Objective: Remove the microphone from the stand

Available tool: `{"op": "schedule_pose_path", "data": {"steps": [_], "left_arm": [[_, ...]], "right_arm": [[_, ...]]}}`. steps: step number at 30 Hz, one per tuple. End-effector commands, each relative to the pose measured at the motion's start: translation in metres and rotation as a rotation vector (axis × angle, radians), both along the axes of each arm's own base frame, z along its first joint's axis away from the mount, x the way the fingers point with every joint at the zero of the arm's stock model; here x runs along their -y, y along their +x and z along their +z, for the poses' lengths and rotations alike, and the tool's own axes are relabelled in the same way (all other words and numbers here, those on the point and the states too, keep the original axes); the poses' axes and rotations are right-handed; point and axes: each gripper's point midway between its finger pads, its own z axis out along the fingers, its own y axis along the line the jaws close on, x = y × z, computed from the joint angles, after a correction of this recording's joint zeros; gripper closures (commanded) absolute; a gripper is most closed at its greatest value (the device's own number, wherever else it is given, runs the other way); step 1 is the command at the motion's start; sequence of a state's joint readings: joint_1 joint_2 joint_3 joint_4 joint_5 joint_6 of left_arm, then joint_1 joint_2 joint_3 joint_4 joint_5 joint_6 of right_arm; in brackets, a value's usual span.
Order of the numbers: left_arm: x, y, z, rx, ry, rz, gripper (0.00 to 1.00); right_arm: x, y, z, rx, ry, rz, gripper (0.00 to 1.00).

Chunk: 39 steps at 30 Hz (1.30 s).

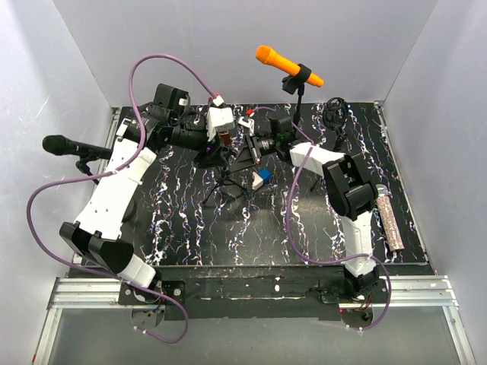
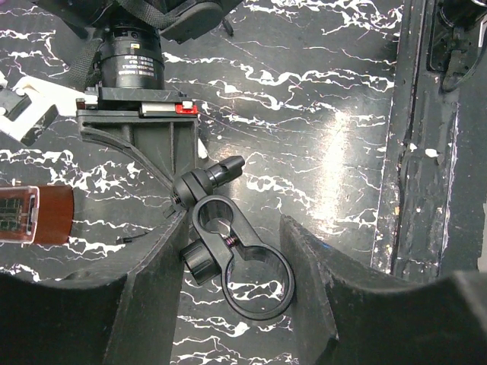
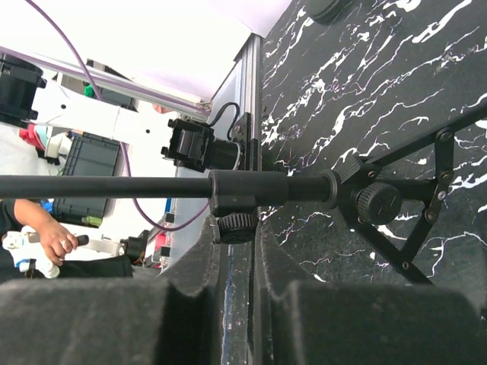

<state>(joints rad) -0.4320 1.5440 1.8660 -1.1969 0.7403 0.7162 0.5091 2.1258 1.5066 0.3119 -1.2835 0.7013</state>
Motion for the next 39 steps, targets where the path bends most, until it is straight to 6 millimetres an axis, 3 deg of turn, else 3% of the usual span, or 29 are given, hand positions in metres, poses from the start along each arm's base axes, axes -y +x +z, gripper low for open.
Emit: {"op": "schedule_pose_path", "data": {"steps": [1, 7, 10, 15, 20, 23, 24, 26, 27, 28, 30, 31, 33, 38, 39], "left_arm": [[-0.001, 0.003, 0.02, 0.118, -0.032, 0.005, 1.0], [-0.014, 0.028, 0.019, 0.186, 0.002, 0.155, 1.0], [-0.028, 0.052, 0.029, 0.268, -0.004, 0.319, 1.0], [-0.044, 0.062, 0.025, 0.318, 0.001, 0.445, 1.0], [-0.046, 0.056, 0.02, 0.317, -0.005, 0.447, 1.0], [-0.042, 0.051, 0.02, 0.313, -0.03, 0.422, 1.0], [-0.04, 0.049, 0.02, 0.307, -0.036, 0.409, 1.0], [-0.037, 0.044, 0.018, 0.296, -0.044, 0.381, 1.0], [-0.035, 0.042, 0.017, 0.294, -0.048, 0.367, 1.0], [-0.035, 0.04, 0.016, 0.292, -0.049, 0.359, 1.0], [-0.033, 0.037, 0.017, 0.288, -0.056, 0.348, 1.0], [-0.031, 0.037, 0.016, 0.287, -0.057, 0.342, 1.0], [-0.028, 0.034, 0.016, 0.293, -0.057, 0.321, 1.0], [-0.023, 0.03, 0.014, 0.287, -0.065, 0.288, 1.0], [-0.023, 0.031, 0.013, 0.284, -0.065, 0.288, 1.0]], "right_arm": [[0.0, -0.02, 0.017, 0.05, 0.072, 0.108, 0.99], [0.005, -0.023, 0.024, 0.183, 0.08, 0.033, 0.99], [0.007, -0.023, 0.029, 0.453, 0.061, -0.035, 0.99], [0.01, -0.028, 0.022, 1.024, 0.078, -0.035, 0.99], [0.022, -0.029, -0.017, 1.846, 0.11, 0.045, 0.99], [0.021, -0.015, 0.007, 2.16, 0.189, -0.132, 0.99], [0.023, -0.014, 0.007, 2.19, 0.191, -0.166, 0.96], [0.029, -0.012, 0.003, 2.181, 0.159, -0.189, 0.63], [0.035, -0.015, 0.005, 2.156, 0.163, -0.18, 0.4], [0.042, -0.018, 0.004, 2.098, 0.167, -0.166, 0.24], [0.053, -0.026, 0.008, 1.924, 0.131, -0.105, 0.2], [0.059, -0.031, 0.001, 1.776, 0.082, -0.063, 0.19], [0.066, -0.04, 0.008, 1.484, 0.011, -0.048, 0.18], [0.071, -0.055, 0.052, 0.896, 0.022, 0.04, 0.18], [0.071, -0.061, 0.051, 0.788, 0.032, 0.086, 0.16]]}}
